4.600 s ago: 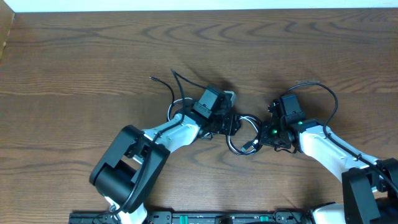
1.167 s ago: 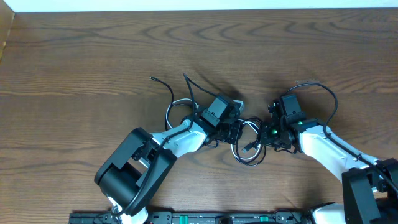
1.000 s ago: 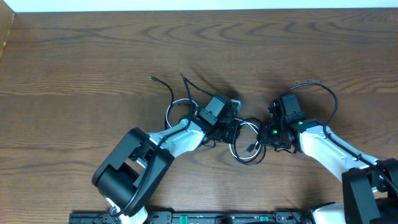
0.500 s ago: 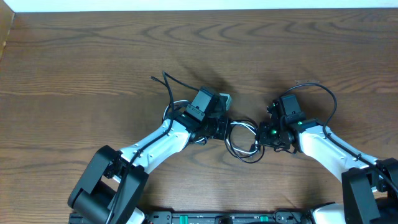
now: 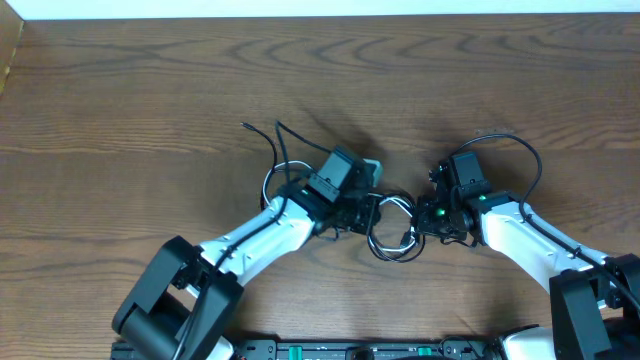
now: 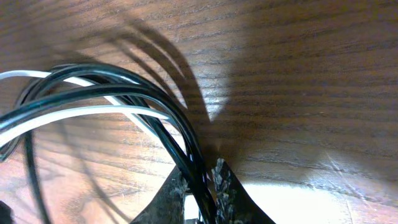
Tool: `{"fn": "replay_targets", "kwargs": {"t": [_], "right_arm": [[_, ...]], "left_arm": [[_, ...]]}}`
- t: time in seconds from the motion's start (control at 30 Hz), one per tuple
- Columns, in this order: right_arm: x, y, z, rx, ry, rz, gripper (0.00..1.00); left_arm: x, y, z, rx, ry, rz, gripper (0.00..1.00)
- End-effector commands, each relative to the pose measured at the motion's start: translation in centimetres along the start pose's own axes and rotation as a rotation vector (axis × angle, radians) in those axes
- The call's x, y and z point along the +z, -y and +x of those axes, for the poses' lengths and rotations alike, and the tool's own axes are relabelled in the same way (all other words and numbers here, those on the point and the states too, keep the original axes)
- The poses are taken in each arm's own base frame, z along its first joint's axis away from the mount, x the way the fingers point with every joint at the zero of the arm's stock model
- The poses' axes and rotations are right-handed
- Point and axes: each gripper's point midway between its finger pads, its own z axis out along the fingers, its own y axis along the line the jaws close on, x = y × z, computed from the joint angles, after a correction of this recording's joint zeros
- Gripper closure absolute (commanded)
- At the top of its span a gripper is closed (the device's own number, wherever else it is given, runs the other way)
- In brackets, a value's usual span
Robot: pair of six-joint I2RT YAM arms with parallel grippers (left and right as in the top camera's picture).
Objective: Untangle cables
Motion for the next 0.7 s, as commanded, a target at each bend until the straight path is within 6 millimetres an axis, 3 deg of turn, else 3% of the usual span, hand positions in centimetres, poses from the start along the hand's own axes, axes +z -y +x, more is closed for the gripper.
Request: {"fn": "replay_targets", "kwargs": {"t": [0.0, 0.17, 0.27, 0.3, 0.67], "right_arm": [[0.6, 1.4, 0.9, 0.022, -0.023, 0.051, 0.88], [0.6, 1.4, 1.0, 0.023, -0.027, 0.053, 0.88], [0.6, 1.4, 1.0, 0.023, -0.026, 0.053, 0.88], [0.6, 1.4, 1.0, 0.023, -0.027, 0.053, 0.88], [0.6, 1.4, 1.0, 0.023, -0.026, 0.053, 0.88]], "left_arm": [[1.0, -1.2, 0.6, 0.026, 0.004, -0.105, 0.92], [2.0, -3.1, 0.9, 0.031, 0.005, -0.203, 0.90], [2.0, -4.5, 0.5, 0.032, 0.029, -0.279, 0.65], [2.0, -4.8, 0.4, 0.034, 0.036, -0.296, 0.62], [2.7, -5.2, 0.0, 0.070, 0.048, -0.303, 0.59]]}}
